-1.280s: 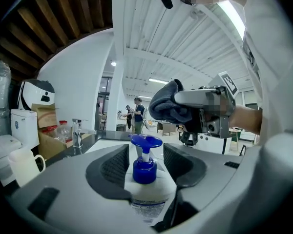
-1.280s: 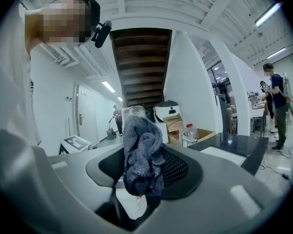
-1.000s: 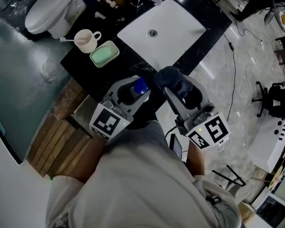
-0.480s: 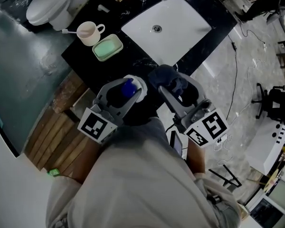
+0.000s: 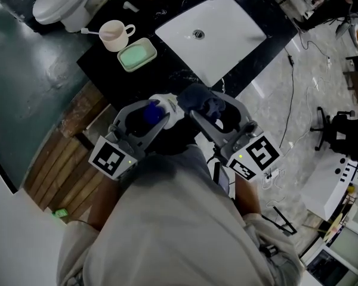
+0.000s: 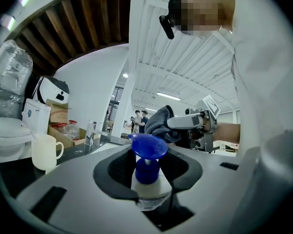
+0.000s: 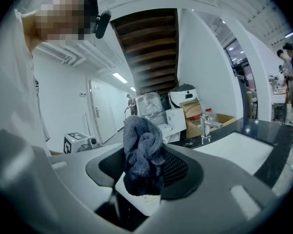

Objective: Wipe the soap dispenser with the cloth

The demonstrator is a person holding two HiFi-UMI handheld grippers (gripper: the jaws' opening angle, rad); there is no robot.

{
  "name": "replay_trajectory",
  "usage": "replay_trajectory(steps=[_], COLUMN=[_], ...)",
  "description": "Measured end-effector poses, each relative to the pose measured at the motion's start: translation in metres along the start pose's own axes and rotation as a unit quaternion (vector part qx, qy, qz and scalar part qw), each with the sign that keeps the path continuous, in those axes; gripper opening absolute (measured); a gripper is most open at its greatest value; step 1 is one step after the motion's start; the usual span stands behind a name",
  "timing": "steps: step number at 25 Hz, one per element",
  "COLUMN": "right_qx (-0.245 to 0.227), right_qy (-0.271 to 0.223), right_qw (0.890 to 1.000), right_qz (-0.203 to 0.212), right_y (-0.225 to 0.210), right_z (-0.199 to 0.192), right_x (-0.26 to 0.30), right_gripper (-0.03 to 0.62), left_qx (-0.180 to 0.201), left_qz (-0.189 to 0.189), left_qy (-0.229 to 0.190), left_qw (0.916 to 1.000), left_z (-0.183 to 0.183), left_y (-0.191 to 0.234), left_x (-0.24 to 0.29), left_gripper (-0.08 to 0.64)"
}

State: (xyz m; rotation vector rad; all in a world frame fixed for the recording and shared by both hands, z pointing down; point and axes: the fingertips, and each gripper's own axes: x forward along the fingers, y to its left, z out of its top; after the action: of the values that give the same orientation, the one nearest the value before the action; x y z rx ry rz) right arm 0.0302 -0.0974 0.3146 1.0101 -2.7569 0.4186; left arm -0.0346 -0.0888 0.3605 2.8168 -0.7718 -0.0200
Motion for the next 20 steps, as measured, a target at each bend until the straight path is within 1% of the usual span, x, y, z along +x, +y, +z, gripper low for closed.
replay_trajectory(steps=[4,7,11,14,20], right_qx=[-0.033,-0.048,-0.052,-0.048,-0.022], right_qy=[0.038,0.060,0.081,0.086,0.089], right_qw=[0.998,0.995,0.991,0.989,0.989], right_qz=[0.047,0.070,0.096,0.110,0.113], right_y=[0.013,0.015,0.019,0.021,0.018], right_z=[-0.011,-0.019,-0.034,-0.039,-0.047], right_x=[0.015,0.030,0.052,0.063,0.068], right_gripper=[0.186,0.186,0.186,0.186,0.186], left_qx=[0.004,0.015,0.023,0.023,0.025], left_qz=[-0.007,-0.014,-0.017,-0.013,-0.010], left_qy=[-0.003,0.002,0.005,0.003,0.007], left_qw=[1.0000,0.9998,0.9996,0.9997,0.9996], left_z=[-0.002,-0.005,-0.008,-0.007,-0.009], left_y=[0.000,-0.002,-0.004,-0.003,-0.003], left_x=[-0.006,-0.009,-0.013,-0.016,-0.020], left_gripper=[0.138,0.138,0.138,0.138,0.138])
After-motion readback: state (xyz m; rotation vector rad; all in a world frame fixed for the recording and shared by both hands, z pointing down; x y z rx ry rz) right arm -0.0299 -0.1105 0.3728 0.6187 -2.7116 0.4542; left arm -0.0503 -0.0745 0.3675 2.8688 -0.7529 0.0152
